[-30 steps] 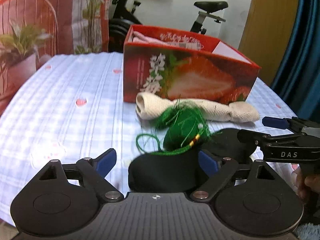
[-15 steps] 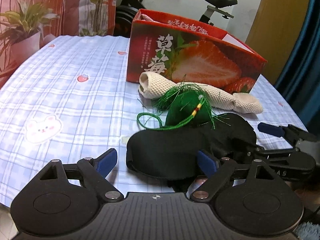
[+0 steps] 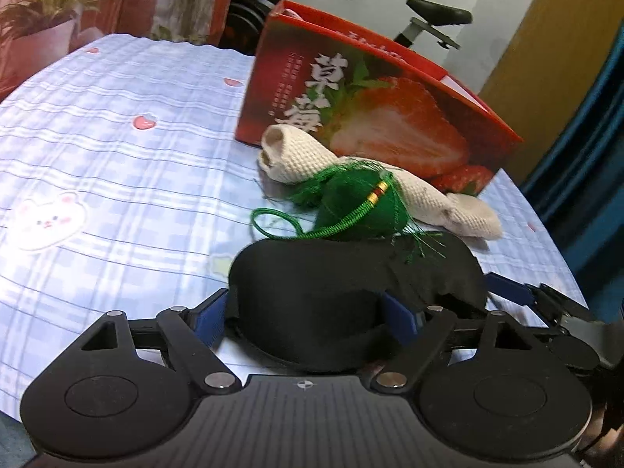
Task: Organize soft objects
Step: 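Close both grippers on the black eye mask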
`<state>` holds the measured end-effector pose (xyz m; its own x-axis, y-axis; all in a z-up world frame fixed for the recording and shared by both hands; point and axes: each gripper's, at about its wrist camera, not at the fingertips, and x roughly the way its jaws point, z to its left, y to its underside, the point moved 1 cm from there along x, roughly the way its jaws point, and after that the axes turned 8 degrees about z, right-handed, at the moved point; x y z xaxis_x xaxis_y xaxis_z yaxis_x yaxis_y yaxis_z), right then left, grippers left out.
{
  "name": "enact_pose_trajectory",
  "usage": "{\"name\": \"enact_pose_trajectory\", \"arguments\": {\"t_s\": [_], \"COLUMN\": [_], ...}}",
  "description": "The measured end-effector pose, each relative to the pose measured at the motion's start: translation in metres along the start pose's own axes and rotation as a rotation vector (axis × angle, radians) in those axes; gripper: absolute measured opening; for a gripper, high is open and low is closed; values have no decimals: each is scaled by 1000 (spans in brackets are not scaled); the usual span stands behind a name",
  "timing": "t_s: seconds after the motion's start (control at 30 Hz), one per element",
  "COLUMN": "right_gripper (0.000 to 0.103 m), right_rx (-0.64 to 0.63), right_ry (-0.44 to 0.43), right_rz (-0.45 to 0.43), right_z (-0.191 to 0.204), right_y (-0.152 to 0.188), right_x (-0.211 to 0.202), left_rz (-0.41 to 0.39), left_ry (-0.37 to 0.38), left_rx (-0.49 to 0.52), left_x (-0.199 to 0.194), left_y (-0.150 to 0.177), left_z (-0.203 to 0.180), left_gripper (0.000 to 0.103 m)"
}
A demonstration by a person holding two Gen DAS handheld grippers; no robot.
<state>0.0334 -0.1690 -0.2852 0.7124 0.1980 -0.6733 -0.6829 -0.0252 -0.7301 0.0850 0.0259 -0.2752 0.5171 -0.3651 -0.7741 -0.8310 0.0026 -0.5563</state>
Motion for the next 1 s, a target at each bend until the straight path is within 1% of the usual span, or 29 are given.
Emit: {"name": "enact_pose_trajectory", "arguments": {"t_s": [0.07,0.2,0.33,0.4,0.57,0.67,0.8,0.9,0.97,1.0], "right_gripper": [88,88,88,88,88,88,89,82,79,75], "right_rx": [6,14,24,35,93,128,142,154,166,168], "right_ry": [-7,-17,-31,-44,-108,-143,-161,-176,-189,-189], "right_rz": [1,0,0,-3,-14,-2,7,7,-17,-33], "right_z": [-1,-1,-4,-5,-12,-16,-16,-16,-17,-17], "right_y": [1,1,1,0,-5,-10,-15,-15,-15,-15], "right_x": [0,1,2,1,2,6,12,11,5,1], "left_rz": [1,-5,-16,-20,-23,-26,-28,-30,-30,-29], "left_ry": [14,10,23,28,32,34,37,36,38,37], "left_rx": [14,41,48,56,60,66,66,67,66,67], "left_x": [1,3,0,0,0,1,1,1,1,1], "left_y": [1,4,6,7,7,7,8,8,8,8], "left_z": [-2,-5,-4,-5,-3,-2,-1,-2,-1,-2], "left_gripper": [85,85,71,69,69,70,70,70,70,70]}}
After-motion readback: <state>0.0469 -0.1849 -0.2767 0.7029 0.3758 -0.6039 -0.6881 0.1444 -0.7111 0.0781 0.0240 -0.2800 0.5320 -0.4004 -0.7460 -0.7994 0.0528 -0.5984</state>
